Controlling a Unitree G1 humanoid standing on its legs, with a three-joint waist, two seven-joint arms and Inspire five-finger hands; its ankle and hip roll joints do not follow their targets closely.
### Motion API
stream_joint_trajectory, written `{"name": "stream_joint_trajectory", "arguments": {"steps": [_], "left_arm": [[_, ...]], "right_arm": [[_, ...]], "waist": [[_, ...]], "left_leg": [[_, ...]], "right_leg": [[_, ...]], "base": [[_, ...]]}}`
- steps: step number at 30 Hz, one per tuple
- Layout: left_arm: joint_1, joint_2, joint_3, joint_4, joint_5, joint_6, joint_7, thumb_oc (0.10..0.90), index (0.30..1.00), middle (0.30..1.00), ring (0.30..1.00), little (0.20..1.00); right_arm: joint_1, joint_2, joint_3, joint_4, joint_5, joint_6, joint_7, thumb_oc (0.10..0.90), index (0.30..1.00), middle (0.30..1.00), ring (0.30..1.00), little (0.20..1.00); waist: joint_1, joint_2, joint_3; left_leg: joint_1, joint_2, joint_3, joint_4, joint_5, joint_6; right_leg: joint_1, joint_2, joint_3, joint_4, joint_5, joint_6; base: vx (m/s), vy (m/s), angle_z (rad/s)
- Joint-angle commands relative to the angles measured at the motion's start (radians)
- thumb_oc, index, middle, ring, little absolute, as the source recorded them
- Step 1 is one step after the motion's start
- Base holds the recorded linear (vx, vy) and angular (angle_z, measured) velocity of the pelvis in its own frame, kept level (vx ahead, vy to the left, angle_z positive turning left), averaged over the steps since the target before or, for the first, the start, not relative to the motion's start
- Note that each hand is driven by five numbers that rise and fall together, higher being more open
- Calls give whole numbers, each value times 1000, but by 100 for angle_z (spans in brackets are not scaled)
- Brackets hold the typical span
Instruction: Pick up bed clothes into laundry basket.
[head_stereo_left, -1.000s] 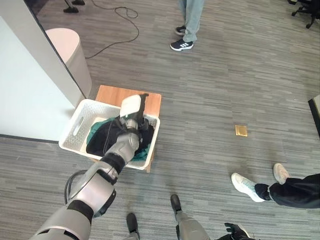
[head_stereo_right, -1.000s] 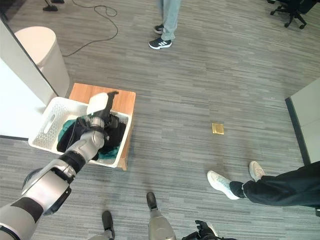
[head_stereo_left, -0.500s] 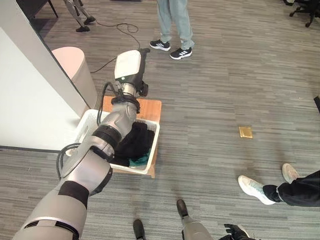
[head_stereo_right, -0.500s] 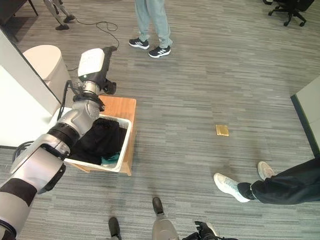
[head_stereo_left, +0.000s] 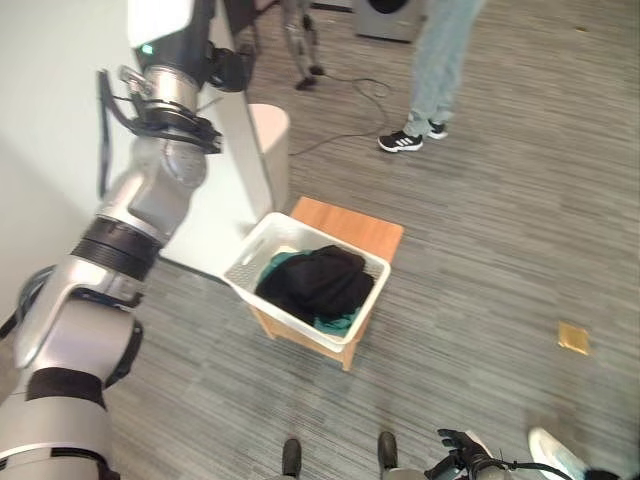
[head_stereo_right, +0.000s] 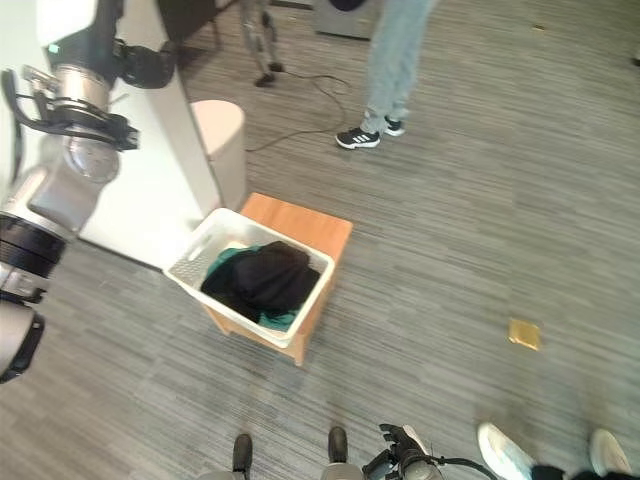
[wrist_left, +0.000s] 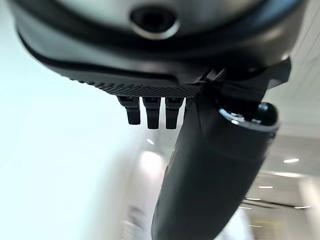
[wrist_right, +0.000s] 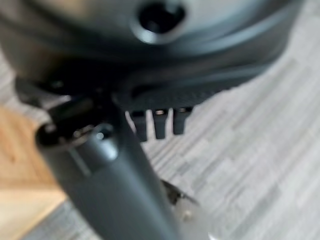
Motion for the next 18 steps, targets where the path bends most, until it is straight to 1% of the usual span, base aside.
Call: {"name": "stream_joint_trajectory", "arguments": {"steps": [1,2,3,8,9,10,11,12,13,15,17,18], "left_arm": [[-122,148,104,47,53,27,82,800,900,900,900,900],[-121,148,105,47,53,27,82,800,900,900,900,900],[-97,189,124,58,46,32,81,800,900,900,900,900],[1,274,177,68,48,45,76,800,900,900,900,900],[28,282,193,59,48,43,76,800,900,900,900,900],[40,283,203,54,49,44,76,800,900,900,900,900],[101,305,235,28,50,44,76,800,900,900,900,900],[114,306,246,22,52,45,75,800,900,900,900,900],[220,328,310,-10,49,43,68,800,900,900,900,900],[388,346,433,-36,31,41,63,800,900,900,900,900],[576,337,575,-67,17,35,68,800,900,900,900,900],[689,317,659,-91,11,31,67,800,900,900,900,900]], "right_arm": [[27,10,-1,-11,-4,-17,12,800,900,900,900,900],[27,9,-1,-10,-4,-17,12,800,900,900,900,900],[33,16,2,-7,-3,-14,13,800,900,900,900,900],[68,36,2,1,-8,-12,28,800,900,900,900,900],[68,43,-1,2,-7,-13,29,800,900,900,900,900],[68,40,1,3,-7,-13,29,800,900,900,900,900],[67,53,-6,4,-7,-14,30,800,900,900,900,900],[67,50,-4,4,-8,-14,30,800,900,900,900,900],[55,60,-22,6,-8,-14,24,800,900,900,900,900],[49,61,-35,6,-6,-13,19,800,900,900,900,900],[48,60,-41,8,-10,-11,15,800,900,900,900,900],[46,56,-44,8,-14,-10,11,800,900,900,900,900]], "waist": [[54,-72,-69],[51,-71,-69],[78,-69,-73],[132,-61,-72],[138,-60,-72],[134,-57,-72],[155,-56,-66],[151,-53,-66],[175,-53,-63],[191,-42,-62],[204,-28,-55],[214,-19,-47]], "left_leg": [[-39,-31,-16,-1,10,-27],[-38,-31,-19,-1,10,-28],[-42,-33,-39,-1,20,-36],[-47,-28,-87,-1,43,-57],[-47,-28,-96,-1,46,-59],[-47,-28,-99,-1,47,-59],[-48,-26,-110,0,56,-63],[-47,-26,-111,0,56,-63],[-48,-26,-119,3,60,-65],[-46,-20,-123,6,65,-68],[-47,-11,-122,12,74,-72],[-51,-6,-118,16,82,-75]], "right_leg": [[101,-79,-11,30,-73,94],[103,-79,-14,30,-74,94],[126,-75,-41,27,-85,88],[165,-63,-109,40,-111,71],[169,-62,-117,46,-117,67],[170,-61,-119,47,-118,67],[174,-57,-131,61,-127,59],[175,-56,-132,63,-128,58],[180,-48,-140,67,-138,49],[186,-39,-143,66,-146,40],[191,-28,-144,68,-155,29],[192,-24,-144,71,-162,24]], "base": [[-2,-58,67],[-9,-101,60],[-16,-71,40],[-43,-90,53],[-23,-53,36],[-37,-66,32],[-34,-51,29],[-62,-90,26],[-38,-69,21],[-48,-80,13],[-67,-75,3],[-82,-48,-1]]}}
